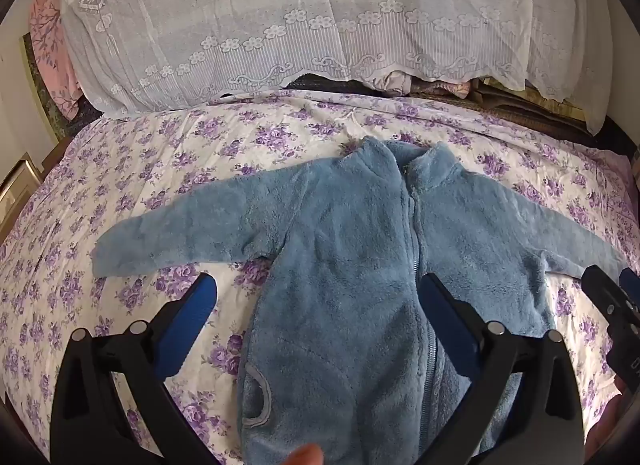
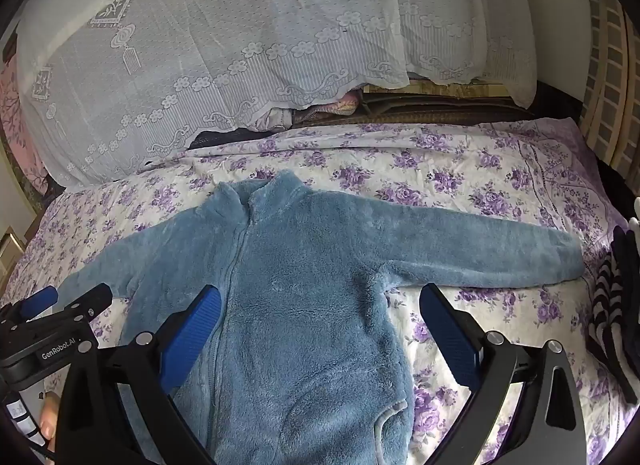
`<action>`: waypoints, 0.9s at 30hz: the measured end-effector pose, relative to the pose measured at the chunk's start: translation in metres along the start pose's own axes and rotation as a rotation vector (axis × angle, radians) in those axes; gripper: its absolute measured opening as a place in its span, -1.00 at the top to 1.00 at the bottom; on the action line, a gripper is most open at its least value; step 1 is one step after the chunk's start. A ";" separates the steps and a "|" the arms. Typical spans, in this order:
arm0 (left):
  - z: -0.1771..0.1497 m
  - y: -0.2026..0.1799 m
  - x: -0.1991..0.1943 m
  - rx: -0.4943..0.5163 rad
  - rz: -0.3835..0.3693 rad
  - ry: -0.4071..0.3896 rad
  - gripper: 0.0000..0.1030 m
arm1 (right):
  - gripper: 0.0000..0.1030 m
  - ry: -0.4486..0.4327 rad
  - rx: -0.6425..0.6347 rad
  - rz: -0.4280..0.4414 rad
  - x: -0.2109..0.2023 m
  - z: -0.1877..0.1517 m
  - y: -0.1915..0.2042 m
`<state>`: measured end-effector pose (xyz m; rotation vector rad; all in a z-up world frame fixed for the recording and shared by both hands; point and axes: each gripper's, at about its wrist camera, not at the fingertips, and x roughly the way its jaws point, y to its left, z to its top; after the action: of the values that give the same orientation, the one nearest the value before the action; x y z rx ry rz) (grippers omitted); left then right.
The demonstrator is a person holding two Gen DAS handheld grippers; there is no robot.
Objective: Fold small clothes
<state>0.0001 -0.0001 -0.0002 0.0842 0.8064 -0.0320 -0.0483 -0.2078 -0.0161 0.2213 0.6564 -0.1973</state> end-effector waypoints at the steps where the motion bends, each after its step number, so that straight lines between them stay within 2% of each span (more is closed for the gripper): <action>1: 0.000 0.000 0.000 0.001 -0.001 0.001 -0.92 | -0.93 0.000 0.000 0.001 0.000 0.000 0.000; 27: 0.000 0.000 0.000 -0.001 -0.006 0.006 -0.92 | -0.93 0.005 0.002 0.000 0.002 -0.001 0.001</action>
<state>-0.0001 -0.0001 -0.0003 0.0813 0.8131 -0.0372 -0.0467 -0.2068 -0.0179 0.2242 0.6612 -0.1976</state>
